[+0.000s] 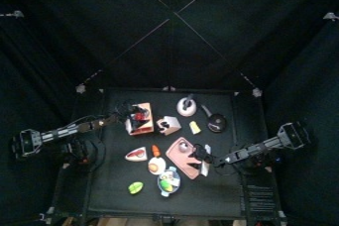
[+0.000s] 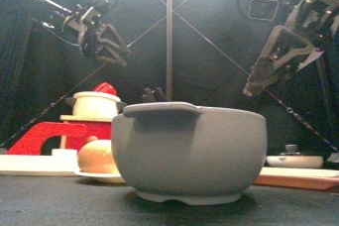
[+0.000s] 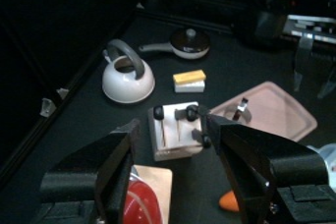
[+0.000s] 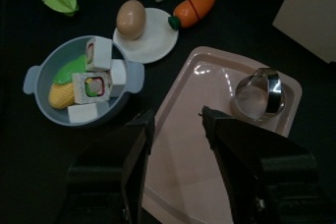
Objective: Grab apple
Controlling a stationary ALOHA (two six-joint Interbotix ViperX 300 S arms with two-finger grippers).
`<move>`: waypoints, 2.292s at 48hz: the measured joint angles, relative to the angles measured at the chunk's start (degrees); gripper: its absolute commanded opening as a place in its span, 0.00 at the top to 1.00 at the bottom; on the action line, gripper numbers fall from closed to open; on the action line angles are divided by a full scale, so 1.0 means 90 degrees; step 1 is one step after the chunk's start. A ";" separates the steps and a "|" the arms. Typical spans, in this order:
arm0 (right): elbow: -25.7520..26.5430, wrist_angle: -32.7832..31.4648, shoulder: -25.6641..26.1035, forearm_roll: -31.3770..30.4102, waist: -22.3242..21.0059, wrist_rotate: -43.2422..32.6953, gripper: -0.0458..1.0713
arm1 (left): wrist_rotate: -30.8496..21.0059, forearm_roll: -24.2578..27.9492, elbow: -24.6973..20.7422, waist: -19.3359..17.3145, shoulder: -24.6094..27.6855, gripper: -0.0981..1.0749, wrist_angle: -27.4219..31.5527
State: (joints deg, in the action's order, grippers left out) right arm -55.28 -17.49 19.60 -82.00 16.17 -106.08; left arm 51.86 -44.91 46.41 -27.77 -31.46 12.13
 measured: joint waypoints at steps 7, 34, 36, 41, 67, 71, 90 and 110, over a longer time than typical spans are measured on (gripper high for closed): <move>0.0000 0.0010 -0.0010 0.0020 -0.0020 0.0000 0.24 | 0.0010 0.0928 0.0088 -0.0010 -0.0098 0.10 0.0117; -0.0010 0.0010 -0.0010 0.0029 -0.0029 0.0000 0.24 | -0.0684 -0.0029 0.1094 -0.0166 -0.0664 0.08 -0.1738; -0.0010 0.0010 -0.0020 0.0029 -0.0039 0.0000 0.24 | -0.0684 -0.0078 0.1074 -0.0176 -0.0664 0.08 -0.1787; 0.0000 0.0010 -0.0029 0.0029 -0.0049 0.0000 0.24 | -0.0684 -0.0273 0.0947 -0.0195 -0.0635 0.08 -0.1914; -0.0010 0.0010 -0.0117 0.0029 -0.0088 0.0000 0.24 | -0.0635 0.0176 0.0254 -0.0254 -0.0479 0.08 -0.1572; -0.0010 0.0010 -0.0117 0.0029 -0.0098 0.0000 0.24 | -0.0635 0.0371 0.0078 -0.0205 -0.0488 0.08 -0.1221; 0.0000 0.0010 -0.0117 0.0029 -0.0107 0.0000 0.24 | -0.0664 0.1025 -0.0762 -0.0234 -0.0479 0.08 0.0137; -0.0010 0.0010 -0.0156 0.0039 -0.0137 -0.0010 0.24 | -0.0693 0.1543 -0.1436 -0.0859 -0.0488 0.08 0.0234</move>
State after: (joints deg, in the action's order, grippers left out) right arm -55.37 -17.40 18.19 -81.65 14.94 -106.17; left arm 45.62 -31.03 33.49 -35.51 -35.86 14.24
